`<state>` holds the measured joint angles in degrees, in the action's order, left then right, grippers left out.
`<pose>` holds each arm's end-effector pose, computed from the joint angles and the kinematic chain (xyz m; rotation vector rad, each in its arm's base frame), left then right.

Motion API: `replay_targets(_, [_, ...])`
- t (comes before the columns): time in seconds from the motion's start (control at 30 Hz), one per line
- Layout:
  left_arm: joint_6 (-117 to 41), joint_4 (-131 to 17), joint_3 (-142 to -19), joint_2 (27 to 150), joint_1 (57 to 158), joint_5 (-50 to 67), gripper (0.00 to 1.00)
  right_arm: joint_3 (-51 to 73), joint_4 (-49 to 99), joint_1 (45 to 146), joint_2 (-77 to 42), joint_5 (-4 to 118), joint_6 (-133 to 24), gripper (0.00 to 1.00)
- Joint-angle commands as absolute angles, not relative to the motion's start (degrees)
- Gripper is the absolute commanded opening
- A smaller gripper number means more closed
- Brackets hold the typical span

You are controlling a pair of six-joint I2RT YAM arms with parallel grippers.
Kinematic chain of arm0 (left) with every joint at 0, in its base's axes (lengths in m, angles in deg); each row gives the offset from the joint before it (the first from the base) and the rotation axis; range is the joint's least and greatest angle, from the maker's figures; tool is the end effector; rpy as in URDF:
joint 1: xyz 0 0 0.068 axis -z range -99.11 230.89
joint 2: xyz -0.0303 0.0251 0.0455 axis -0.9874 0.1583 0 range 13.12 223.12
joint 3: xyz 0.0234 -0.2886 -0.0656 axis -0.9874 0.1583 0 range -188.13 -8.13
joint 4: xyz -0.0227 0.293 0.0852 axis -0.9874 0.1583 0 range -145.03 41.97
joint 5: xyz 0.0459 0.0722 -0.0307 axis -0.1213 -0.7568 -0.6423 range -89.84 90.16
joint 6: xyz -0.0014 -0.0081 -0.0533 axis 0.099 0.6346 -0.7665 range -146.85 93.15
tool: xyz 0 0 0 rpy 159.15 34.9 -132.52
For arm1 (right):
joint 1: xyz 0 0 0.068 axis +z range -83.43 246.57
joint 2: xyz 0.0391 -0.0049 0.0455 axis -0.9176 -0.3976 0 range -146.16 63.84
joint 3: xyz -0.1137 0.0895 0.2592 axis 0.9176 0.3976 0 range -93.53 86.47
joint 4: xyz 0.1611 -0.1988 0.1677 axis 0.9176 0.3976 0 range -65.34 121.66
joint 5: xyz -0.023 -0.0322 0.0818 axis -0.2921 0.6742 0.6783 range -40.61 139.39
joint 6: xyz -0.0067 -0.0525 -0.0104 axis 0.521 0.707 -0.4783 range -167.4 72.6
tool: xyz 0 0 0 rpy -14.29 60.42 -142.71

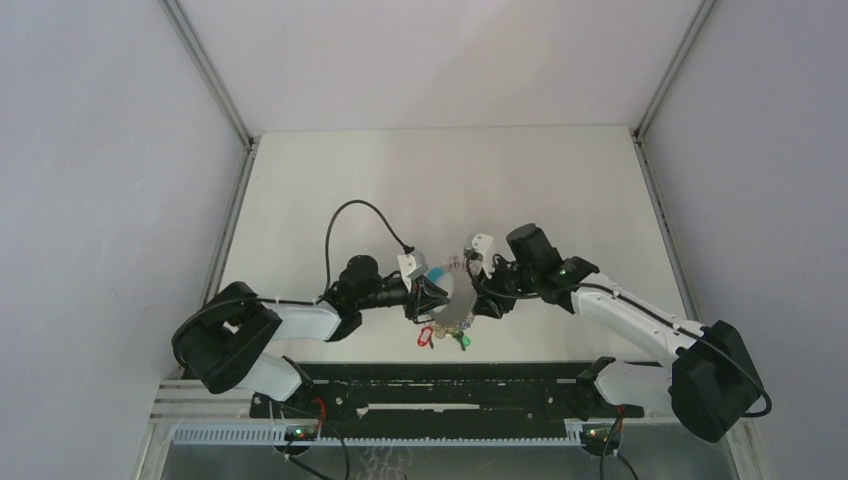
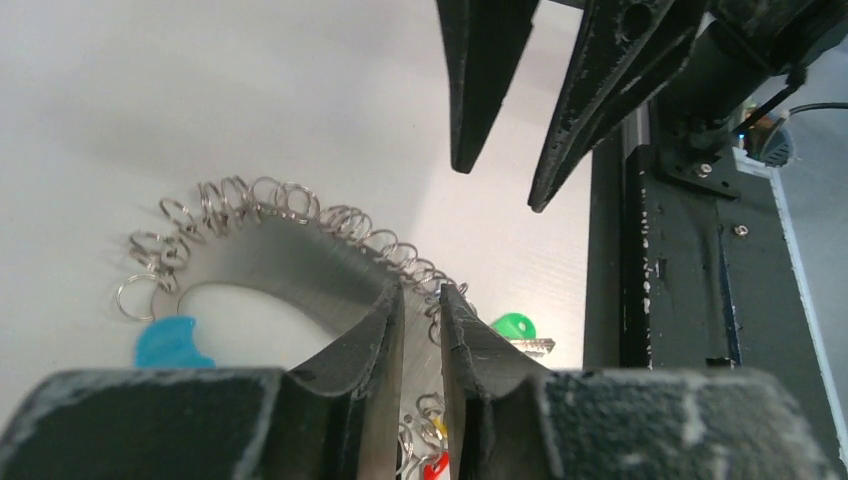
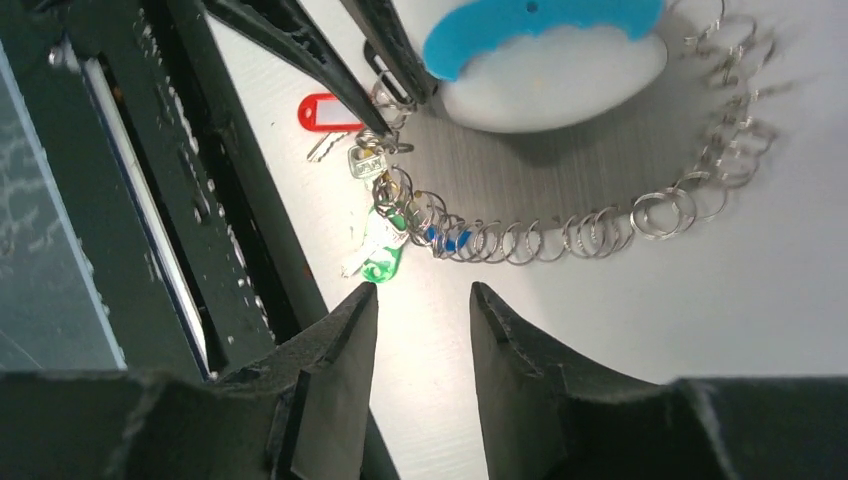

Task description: Put the keys on the keyring

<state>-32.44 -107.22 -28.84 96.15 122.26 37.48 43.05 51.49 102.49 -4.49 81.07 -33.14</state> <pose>0.1917 -0.1975 0.1514 1.0304 1.5463 -1.1504 0.2060 0.1725 0.2314 -1.2627 2.1255 0.8461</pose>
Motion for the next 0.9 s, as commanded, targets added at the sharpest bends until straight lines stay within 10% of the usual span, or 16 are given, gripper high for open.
replay_targets(0.0, [-31.2, -100.1, -33.1, 94.6, 122.6, 33.6, 0.25, 48.1, 37.3, 102.2, -2.4, 77.8, -48.5, 0.4])
replay_targets(0.53, [-12.1, -75.5, -43.6, 97.7, 128.8, 35.4, 0.41, 65.8, 20.1, 102.4, 8.2, 65.2, -55.3, 0.39])
replay_targets(0.87, [-0.4, -55.8, -54.3, 102.3, 132.9, 29.2, 0.47, 75.3, 18.2, 96.4, 31.0, 60.3, -58.1, 0.57])
